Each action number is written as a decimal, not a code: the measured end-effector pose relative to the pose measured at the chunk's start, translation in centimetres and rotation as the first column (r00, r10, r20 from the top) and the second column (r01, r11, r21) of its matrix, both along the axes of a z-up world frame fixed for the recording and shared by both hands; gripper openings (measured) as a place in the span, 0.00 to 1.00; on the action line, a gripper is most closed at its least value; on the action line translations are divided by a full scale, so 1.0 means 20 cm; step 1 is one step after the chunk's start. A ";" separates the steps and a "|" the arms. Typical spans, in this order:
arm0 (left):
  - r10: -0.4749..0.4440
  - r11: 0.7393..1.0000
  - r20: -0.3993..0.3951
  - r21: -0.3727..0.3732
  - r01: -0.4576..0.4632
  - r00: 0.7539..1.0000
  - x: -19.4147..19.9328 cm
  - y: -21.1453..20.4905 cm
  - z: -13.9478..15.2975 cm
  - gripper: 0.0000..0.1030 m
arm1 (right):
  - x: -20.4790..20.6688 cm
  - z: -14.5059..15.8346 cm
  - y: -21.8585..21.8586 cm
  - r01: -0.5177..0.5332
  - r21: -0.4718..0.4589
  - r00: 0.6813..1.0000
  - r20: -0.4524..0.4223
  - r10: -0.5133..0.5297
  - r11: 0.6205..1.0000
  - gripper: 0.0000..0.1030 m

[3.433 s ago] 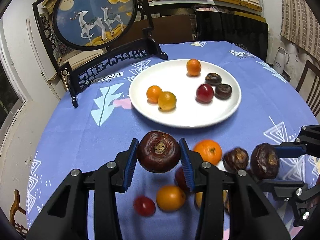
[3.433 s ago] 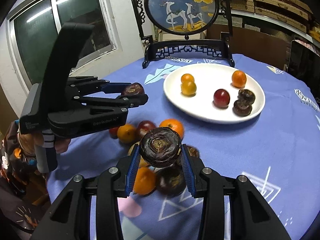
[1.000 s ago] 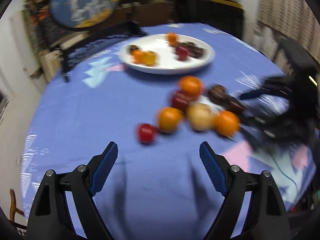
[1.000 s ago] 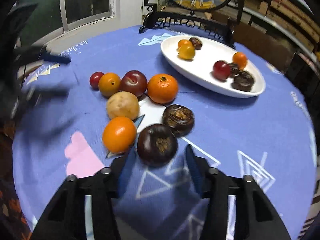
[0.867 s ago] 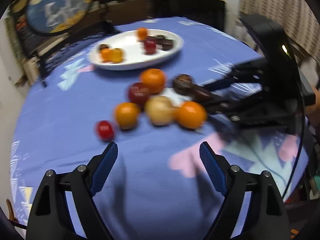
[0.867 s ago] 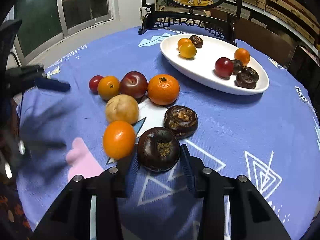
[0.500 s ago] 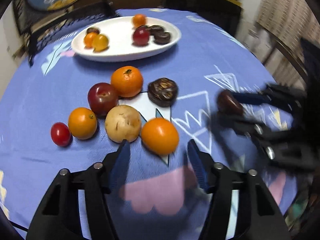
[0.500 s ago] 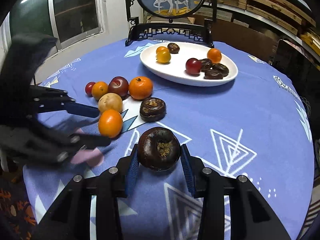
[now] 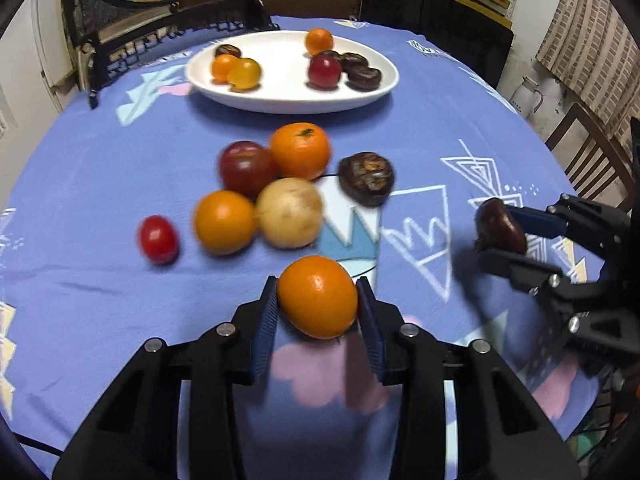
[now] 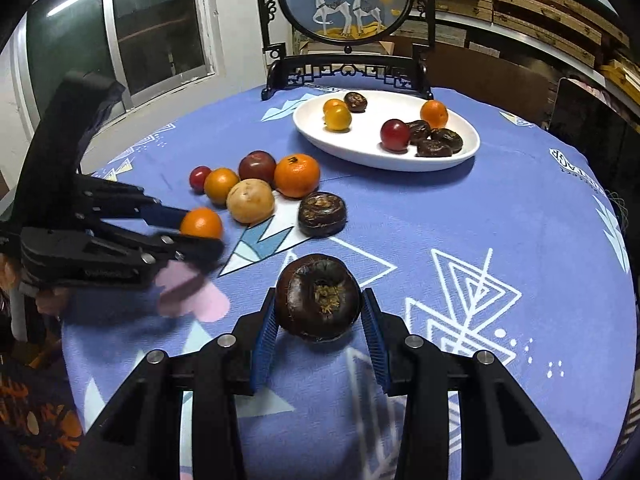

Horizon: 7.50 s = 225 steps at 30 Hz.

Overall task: Organize fruits
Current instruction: 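Place orange on plate with left tool while right tool places dark fruit, then grasp red tomato with left tool while right tool grasps pale yellow fruit, then place red tomato on plate with left tool while right tool places pale fruit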

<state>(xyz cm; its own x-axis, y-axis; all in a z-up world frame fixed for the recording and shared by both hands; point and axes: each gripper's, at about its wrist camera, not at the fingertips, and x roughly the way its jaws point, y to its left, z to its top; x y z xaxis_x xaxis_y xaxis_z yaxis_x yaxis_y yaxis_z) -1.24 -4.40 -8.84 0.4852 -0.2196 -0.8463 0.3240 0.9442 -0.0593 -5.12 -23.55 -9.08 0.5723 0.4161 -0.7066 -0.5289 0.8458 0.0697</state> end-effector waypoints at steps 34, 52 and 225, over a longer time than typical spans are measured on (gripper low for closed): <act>0.003 0.983 0.378 0.170 -0.072 0.926 0.65 -0.07 0.47 0.37 | 0.53 0.52 0.09 0.039 0.110 0.986 0.157 -0.056 0.993 0.40; 0.030 0.977 0.320 0.191 -0.095 0.947 0.96 -0.08 0.30 0.37 | 0.80 0.43 0.06 0.080 0.147 0.989 0.114 -0.097 0.986 0.40; 0.036 0.992 0.312 0.100 -0.071 0.949 0.66 -0.01 0.46 0.27 | 0.43 0.44 0.13 0.062 0.119 0.989 0.126 -0.077 0.991 0.39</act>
